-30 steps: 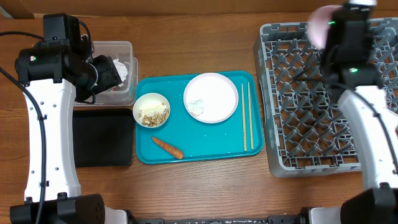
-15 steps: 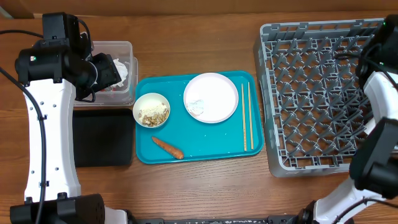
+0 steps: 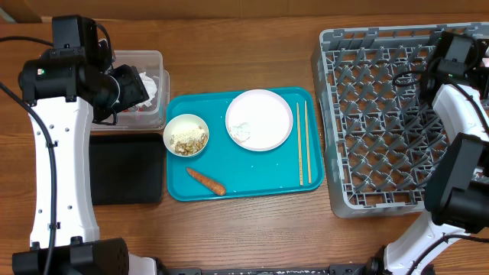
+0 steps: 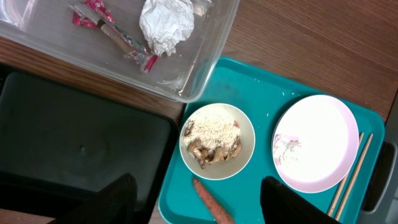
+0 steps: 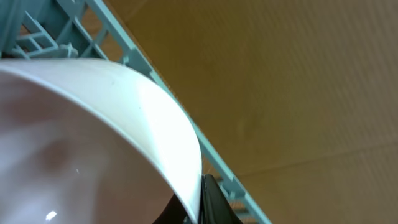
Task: Sort waste into correct bins and load items into the dishwasher
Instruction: 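Place the white bowl into the dish rack with the right gripper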
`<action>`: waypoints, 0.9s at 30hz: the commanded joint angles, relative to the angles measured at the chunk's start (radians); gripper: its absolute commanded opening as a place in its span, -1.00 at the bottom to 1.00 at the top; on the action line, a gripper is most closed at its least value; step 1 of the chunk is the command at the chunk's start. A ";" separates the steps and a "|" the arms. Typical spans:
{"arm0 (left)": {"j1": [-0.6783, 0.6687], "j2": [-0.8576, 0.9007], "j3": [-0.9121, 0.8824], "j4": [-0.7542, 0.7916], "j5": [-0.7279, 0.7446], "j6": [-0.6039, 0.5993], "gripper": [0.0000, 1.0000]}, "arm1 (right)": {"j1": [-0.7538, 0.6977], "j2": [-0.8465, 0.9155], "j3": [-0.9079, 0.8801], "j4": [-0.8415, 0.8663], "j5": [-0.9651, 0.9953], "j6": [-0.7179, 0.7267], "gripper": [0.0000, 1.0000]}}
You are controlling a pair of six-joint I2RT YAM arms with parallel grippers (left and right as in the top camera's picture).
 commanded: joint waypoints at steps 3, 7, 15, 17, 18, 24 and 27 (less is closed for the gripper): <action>0.000 -0.006 0.002 0.001 -0.020 0.001 0.33 | 0.034 0.019 -0.003 -0.091 -0.107 0.105 -0.88; 0.000 -0.006 0.002 0.001 -0.027 0.002 0.33 | 0.063 0.018 -0.003 -0.158 -0.105 0.146 -0.35; 0.000 -0.006 0.002 0.002 -0.027 0.002 0.33 | 0.123 -0.019 -0.003 -0.202 -0.108 0.172 1.00; 0.000 -0.006 0.002 0.001 -0.027 0.002 0.34 | 0.139 -0.079 -0.003 -0.204 -0.112 0.172 1.00; 0.000 -0.006 0.002 0.001 -0.027 0.002 0.33 | 0.143 -0.101 -0.003 -0.207 -0.119 0.171 1.00; -0.004 -0.006 0.002 0.000 -0.027 0.002 0.34 | 0.165 -0.294 0.000 -0.291 -0.403 0.171 1.00; -0.011 -0.006 0.002 0.000 -0.026 0.002 0.34 | 0.182 -0.380 0.000 -0.389 -0.666 0.171 1.00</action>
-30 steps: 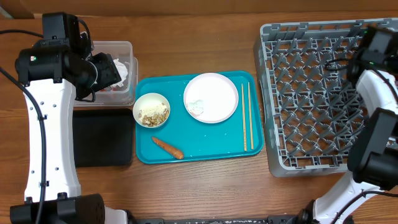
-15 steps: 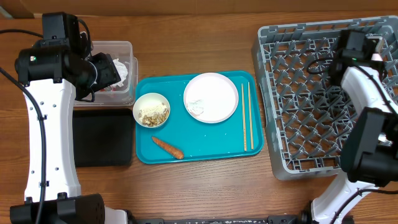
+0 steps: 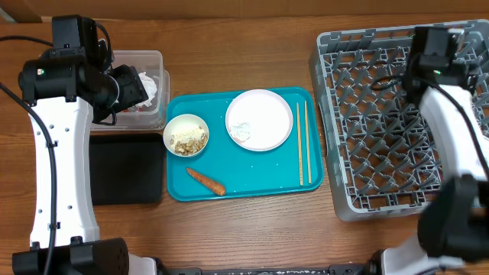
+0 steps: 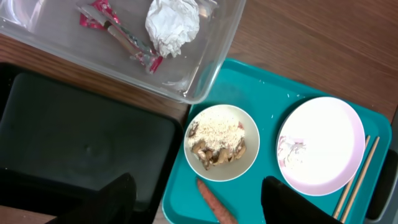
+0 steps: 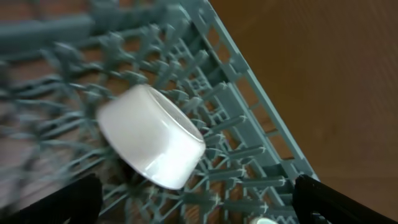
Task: Sort waste into correct bins and load items into the dishwasher
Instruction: 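Place the white bowl into the dish rack with the right gripper, then pick the tissue scrap off the plate with the left gripper into the bin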
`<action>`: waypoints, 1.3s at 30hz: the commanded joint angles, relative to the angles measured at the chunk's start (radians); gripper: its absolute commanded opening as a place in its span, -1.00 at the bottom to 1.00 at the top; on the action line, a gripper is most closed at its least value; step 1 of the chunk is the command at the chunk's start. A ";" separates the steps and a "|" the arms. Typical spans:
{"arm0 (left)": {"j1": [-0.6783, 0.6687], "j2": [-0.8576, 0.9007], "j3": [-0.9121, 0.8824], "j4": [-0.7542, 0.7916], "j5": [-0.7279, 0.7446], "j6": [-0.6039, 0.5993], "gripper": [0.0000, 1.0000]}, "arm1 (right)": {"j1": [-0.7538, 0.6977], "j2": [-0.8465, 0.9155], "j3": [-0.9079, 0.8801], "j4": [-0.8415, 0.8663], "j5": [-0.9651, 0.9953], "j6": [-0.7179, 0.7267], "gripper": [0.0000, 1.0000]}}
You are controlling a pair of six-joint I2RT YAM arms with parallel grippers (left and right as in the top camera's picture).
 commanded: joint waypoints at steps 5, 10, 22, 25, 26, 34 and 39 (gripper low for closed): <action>-0.023 -0.005 0.002 -0.005 -0.007 0.002 0.35 | 0.056 -0.178 0.003 -0.225 -0.773 0.010 1.00; -0.061 -0.005 0.002 -0.004 -0.007 0.013 0.35 | 0.154 -0.174 0.002 -0.356 -0.937 0.009 1.00; -0.355 0.069 0.001 0.060 -0.008 0.128 0.35 | 0.311 -0.174 0.002 -0.467 -0.904 0.024 1.00; -0.440 0.139 0.001 0.073 -0.008 0.182 0.34 | 0.293 -0.174 0.002 -0.488 -0.806 0.109 1.00; -0.468 0.169 0.001 0.077 -0.008 0.194 0.34 | 0.285 -0.174 0.002 -0.499 -0.773 0.129 1.00; -0.587 0.395 0.001 0.119 -0.007 0.251 0.33 | 0.265 -0.174 0.002 -0.520 -0.742 0.143 1.00; -0.618 0.500 0.001 0.159 -0.026 0.282 0.33 | 0.265 -0.174 0.002 -0.518 -0.742 0.144 1.00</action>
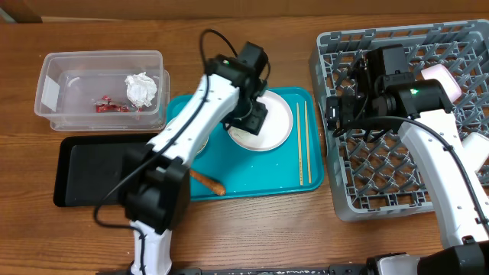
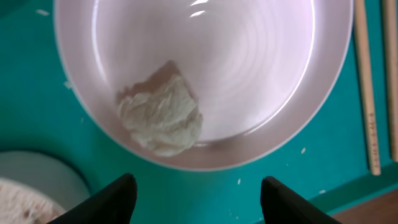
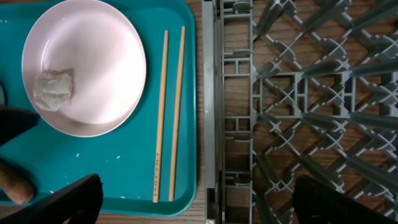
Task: Sort waste into correct bins and load items into the dishwasher
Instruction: 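Pick the tissue scrap off the plate with the left gripper into the bin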
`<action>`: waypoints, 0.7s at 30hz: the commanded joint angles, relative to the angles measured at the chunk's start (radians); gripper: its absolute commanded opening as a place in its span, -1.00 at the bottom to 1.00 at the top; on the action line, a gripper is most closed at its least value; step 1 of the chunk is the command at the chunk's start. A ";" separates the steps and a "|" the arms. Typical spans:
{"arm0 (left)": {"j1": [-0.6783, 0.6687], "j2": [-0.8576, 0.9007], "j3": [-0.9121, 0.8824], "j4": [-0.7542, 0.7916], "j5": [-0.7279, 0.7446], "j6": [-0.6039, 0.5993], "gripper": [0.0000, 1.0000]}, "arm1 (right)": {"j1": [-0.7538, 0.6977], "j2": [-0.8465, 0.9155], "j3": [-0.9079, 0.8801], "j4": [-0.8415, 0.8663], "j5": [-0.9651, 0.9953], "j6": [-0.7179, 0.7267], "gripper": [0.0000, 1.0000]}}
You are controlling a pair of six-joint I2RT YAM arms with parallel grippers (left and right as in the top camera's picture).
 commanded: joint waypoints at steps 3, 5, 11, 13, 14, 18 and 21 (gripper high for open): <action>-0.014 0.109 0.002 0.034 -0.041 0.042 0.32 | -0.002 -0.001 0.000 0.005 0.016 0.011 1.00; -0.013 0.129 0.002 0.050 -0.068 0.042 0.33 | -0.002 -0.001 0.000 0.005 0.016 0.011 1.00; -0.014 0.177 0.002 0.087 -0.081 0.042 0.32 | -0.002 -0.001 0.000 0.005 0.016 0.010 1.00; -0.014 0.195 0.002 0.082 -0.081 0.042 0.22 | -0.002 -0.001 0.000 0.005 0.016 0.010 1.00; -0.014 0.203 0.002 0.081 -0.082 0.042 0.14 | -0.002 -0.001 0.000 0.005 0.016 0.010 1.00; -0.012 0.201 0.002 0.078 -0.084 0.042 -0.77 | -0.002 -0.001 0.000 0.005 0.016 0.010 1.00; -0.009 0.190 0.017 0.066 -0.114 0.029 -0.92 | -0.002 -0.001 0.000 0.005 0.016 0.010 1.00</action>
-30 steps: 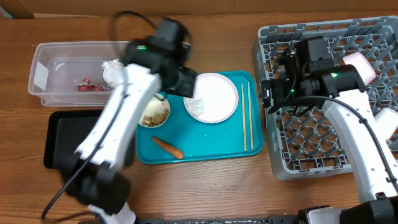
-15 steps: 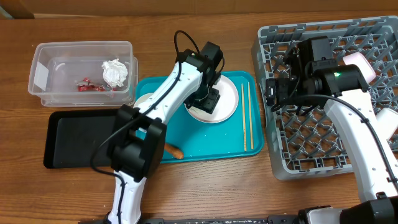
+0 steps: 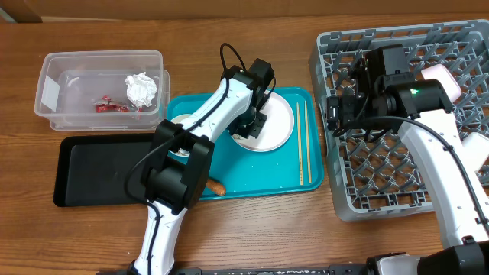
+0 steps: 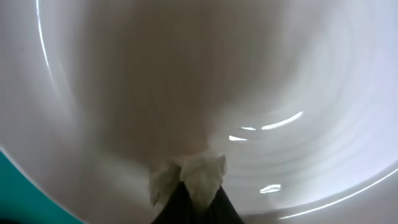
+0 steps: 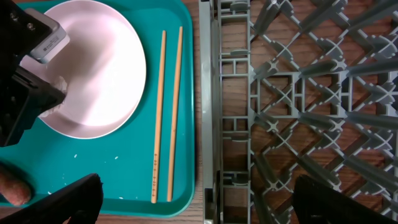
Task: Sort waste into correct bins and load items into the dishwasher
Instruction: 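Pick the tissue scrap off the plate with the left gripper into the bin, then grasp the white plate rim with the right gripper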
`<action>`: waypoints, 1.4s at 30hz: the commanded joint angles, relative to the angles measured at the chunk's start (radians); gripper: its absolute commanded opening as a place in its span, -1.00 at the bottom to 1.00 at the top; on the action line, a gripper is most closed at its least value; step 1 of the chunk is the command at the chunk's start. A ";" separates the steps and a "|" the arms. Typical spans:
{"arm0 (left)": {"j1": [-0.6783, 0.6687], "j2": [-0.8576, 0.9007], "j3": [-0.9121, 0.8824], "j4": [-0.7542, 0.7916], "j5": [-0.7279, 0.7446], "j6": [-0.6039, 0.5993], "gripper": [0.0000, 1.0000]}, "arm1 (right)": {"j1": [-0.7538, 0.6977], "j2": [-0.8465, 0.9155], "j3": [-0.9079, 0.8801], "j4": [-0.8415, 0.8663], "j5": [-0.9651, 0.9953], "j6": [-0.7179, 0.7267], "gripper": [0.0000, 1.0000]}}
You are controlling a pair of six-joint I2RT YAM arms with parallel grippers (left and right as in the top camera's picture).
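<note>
My left gripper (image 3: 249,127) is down in the pink plate (image 3: 273,122) on the teal tray (image 3: 267,179), shut on a crumpled tissue (image 4: 189,174); the plate (image 4: 249,74) fills the left wrist view. My right gripper (image 5: 199,202) hangs open over the gap between the tray and the grey dish rack (image 3: 405,114). Two chopsticks (image 3: 303,145) lie right of the plate. A bowl of food scraps (image 3: 174,122) is mostly hidden under my left arm. One end of a carrot (image 3: 216,187) shows beneath it.
A clear bin (image 3: 99,88) with a paper wad and wrappers stands at the far left, with a black tray bin (image 3: 99,172) in front of it. A pale cup (image 3: 443,76) sits in the rack's far right part.
My left gripper was open just above the tissue in the plate; now it is lower and shut on the tissue. The right arm has not moved.
At first my left gripper hung open by the bins and my right held a white cup at the rack's far corner. Then the cup lay in the rack, released. Later the left was open over the plate, the right by the rack's left edge. Now the left grips the tissue.
</note>
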 commanded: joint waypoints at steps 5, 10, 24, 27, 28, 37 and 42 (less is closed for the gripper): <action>0.032 -0.069 0.120 -0.096 -0.062 -0.039 -0.92 | -0.002 -0.001 0.000 0.008 0.005 0.008 1.00; 0.130 -0.196 0.218 -0.132 -0.063 -0.067 -0.91 | -0.002 -0.001 0.000 0.008 0.005 0.008 1.00; 0.599 -0.252 0.230 -0.079 0.021 -0.101 -0.53 | -0.002 -0.001 0.000 0.017 -0.017 0.008 1.00; 0.645 -0.225 0.230 -0.079 0.044 -0.101 -0.38 | -0.002 -0.001 0.000 0.027 -0.062 0.007 1.00; 0.657 -0.221 0.230 -0.079 0.048 -0.101 -0.32 | -0.002 -0.001 0.000 0.032 -0.078 0.007 1.00; 0.700 -0.286 0.251 -0.113 0.111 -0.101 -0.21 | 0.009 0.000 0.000 0.125 -0.222 0.004 1.00; 0.670 -0.357 0.251 -0.167 0.275 -0.089 -0.20 | 0.084 0.021 0.000 0.202 -0.238 0.004 1.00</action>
